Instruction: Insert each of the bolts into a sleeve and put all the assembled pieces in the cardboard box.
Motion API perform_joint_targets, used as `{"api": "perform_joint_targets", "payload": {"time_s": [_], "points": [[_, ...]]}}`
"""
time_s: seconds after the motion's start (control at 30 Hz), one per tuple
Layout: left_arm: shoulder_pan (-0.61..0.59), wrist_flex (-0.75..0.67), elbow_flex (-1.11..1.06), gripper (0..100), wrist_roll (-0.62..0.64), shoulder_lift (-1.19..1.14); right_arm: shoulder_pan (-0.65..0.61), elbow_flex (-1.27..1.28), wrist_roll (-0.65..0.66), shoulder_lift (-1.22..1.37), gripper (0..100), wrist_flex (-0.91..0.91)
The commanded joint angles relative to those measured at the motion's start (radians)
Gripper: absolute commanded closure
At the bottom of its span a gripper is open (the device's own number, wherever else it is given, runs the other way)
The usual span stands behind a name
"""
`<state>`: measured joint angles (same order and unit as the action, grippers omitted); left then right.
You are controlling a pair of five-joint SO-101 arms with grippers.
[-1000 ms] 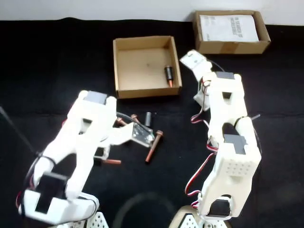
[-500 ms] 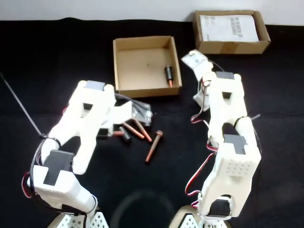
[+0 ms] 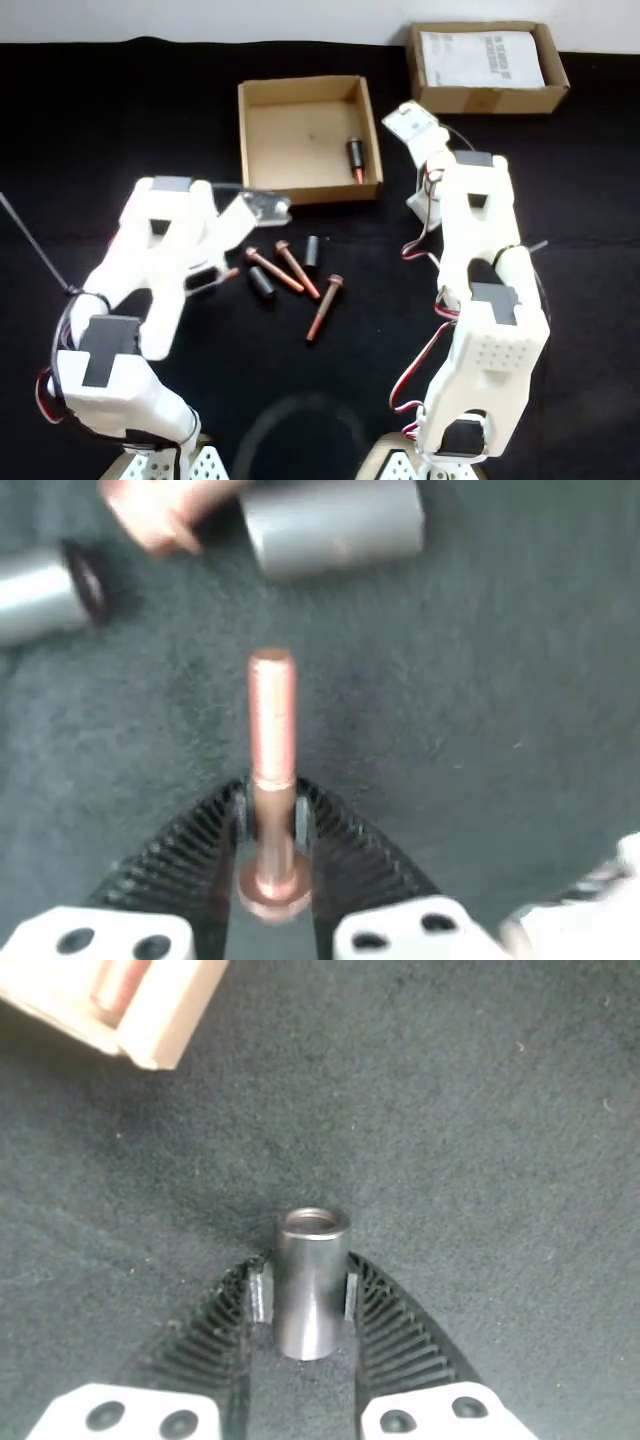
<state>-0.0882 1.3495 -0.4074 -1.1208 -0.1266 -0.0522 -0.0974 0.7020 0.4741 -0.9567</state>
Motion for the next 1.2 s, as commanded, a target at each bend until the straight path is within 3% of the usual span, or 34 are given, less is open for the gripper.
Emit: {"api": "perform_joint_targets", "payload": {"time_s": [0.0, 0.2, 0.43, 0.67, 0.8, 0.9, 1.1, 1.17], "points": [[-0.025, 0.003, -0.008, 99, -0.226, 0.005, -0.005, -0.047, -0.012, -0.068, 99.2, 0.01], [-0.025, -0.046, -0.048, 99, -0.262, 0.004, -0.008, -0.047, -0.012, -0.068, 99.2, 0.012], [-0.031, -0.152, -0.114, 85, -0.11, 0.012, -0.008, -0.051, -0.012, -0.068, 99.2, 0.012], [-0.061, -0.147, -0.073, 84, 0.069, 0.122, -0.01, -0.054, -0.011, -0.068, 99.2, 0.012], [-0.111, -0.144, 0.042, 84, 0.333, 0.229, -0.01, -0.054, -0.011, -0.07, 99.2, 0.012], [-0.137, -0.109, 0.124, 84, 0.631, 0.317, -0.01, -0.054, -0.011, -0.07, 99.2, 0.012], [-0.12, 0.264, 0.266, 85, 1.214, 0.489, -0.01, -0.058, -0.011, -0.074, 99.2, 0.012], [-0.085, 0.353, 0.266, 85, 1.355, 0.507, -0.01, -0.058, -0.011, -0.074, 99.2, 0.019]]}}
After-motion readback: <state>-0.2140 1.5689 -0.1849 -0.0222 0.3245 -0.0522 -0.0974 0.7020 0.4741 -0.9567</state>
